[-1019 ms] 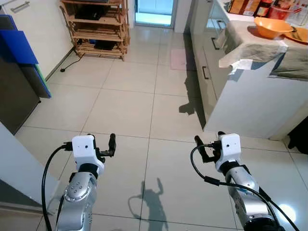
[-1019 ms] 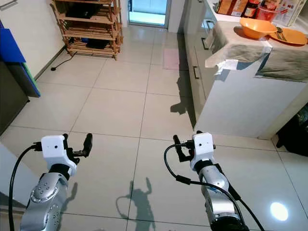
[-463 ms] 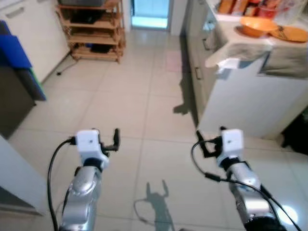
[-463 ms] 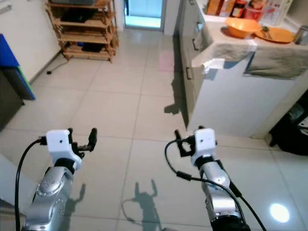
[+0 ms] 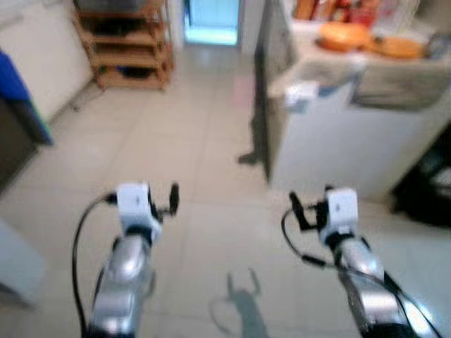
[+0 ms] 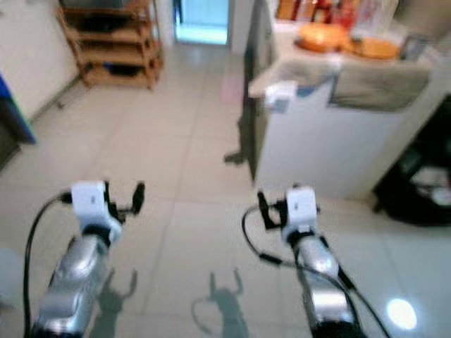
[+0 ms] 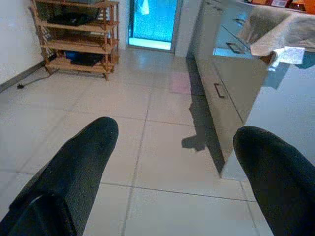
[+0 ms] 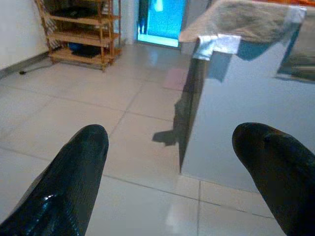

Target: Setting the table

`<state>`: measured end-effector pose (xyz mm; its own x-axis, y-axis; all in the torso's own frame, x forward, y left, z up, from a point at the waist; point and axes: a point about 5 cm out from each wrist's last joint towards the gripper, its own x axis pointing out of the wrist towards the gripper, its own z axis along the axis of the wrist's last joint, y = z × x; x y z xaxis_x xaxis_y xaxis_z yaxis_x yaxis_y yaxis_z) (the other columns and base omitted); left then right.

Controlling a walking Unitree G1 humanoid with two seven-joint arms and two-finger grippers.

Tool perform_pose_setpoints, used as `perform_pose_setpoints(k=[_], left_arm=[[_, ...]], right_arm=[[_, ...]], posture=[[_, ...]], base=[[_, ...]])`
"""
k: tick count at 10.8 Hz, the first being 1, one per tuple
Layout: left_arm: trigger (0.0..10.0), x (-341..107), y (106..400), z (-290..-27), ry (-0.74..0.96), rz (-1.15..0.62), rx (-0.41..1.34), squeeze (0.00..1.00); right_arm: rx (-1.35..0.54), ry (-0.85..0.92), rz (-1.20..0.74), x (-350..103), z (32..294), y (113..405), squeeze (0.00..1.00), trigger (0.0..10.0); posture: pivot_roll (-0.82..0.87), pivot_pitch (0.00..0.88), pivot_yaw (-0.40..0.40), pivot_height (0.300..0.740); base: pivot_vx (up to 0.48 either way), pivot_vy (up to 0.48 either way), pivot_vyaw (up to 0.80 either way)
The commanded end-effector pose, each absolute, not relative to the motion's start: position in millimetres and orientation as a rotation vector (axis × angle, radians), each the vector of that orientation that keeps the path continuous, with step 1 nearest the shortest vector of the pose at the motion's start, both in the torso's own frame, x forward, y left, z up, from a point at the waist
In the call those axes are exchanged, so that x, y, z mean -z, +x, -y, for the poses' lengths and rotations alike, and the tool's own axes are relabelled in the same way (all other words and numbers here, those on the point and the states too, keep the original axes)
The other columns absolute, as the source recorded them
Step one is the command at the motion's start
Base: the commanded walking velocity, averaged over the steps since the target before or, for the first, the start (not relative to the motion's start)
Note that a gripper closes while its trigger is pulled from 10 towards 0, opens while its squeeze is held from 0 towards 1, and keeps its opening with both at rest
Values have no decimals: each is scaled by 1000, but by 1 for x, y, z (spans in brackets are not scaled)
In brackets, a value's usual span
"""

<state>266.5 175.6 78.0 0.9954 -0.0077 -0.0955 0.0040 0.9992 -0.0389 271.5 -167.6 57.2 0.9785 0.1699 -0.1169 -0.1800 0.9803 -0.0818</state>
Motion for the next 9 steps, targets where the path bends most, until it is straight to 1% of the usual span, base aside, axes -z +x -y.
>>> perform_pose_setpoints(k=[1,7,9], left_arm=[[10000,-79,268,-176,-38,-98,-3,0],[10000,-79,271,-175,-25,-101,-10,0],[10000,-78,272,-174,-15,-104,-6,0]], right_arm=[[-191,-105,-93,-63,164,276,0,10000],[-197,-111,-108,-62,162,279,0,10000],[-202,-114,-111,-61,162,280,0,10000]], posture=[[-39,0,14,740],[-35,0,12,740],[-35,0,12,740]], base=[[0,-431,0],[0,-434,0],[0,0,0]])
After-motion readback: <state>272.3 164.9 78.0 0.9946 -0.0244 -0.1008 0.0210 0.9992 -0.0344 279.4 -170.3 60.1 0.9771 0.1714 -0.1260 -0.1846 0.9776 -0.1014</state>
